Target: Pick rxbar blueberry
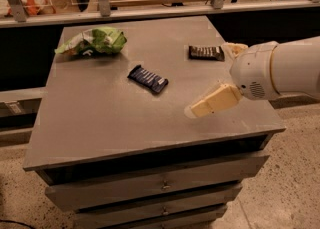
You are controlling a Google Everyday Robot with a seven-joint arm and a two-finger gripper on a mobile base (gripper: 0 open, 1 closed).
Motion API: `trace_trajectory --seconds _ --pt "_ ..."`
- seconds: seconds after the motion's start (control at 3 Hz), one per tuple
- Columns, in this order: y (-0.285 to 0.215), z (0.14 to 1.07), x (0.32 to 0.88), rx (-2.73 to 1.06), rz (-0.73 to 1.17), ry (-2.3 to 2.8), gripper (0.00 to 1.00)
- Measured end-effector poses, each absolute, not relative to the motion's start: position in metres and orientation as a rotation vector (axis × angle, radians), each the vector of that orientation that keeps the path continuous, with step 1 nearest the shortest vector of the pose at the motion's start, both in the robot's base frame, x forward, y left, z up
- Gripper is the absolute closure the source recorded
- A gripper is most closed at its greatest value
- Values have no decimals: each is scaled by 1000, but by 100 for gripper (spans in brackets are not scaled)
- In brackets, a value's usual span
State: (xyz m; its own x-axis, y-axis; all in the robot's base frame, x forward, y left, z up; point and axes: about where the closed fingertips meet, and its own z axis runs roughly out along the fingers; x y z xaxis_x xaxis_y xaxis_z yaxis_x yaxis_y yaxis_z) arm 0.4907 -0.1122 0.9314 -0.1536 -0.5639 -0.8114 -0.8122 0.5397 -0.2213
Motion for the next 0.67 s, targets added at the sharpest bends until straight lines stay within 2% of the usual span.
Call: trace_trajectory --seconds 0.67 --pt "-102 926 509 -1043 354 1823 0"
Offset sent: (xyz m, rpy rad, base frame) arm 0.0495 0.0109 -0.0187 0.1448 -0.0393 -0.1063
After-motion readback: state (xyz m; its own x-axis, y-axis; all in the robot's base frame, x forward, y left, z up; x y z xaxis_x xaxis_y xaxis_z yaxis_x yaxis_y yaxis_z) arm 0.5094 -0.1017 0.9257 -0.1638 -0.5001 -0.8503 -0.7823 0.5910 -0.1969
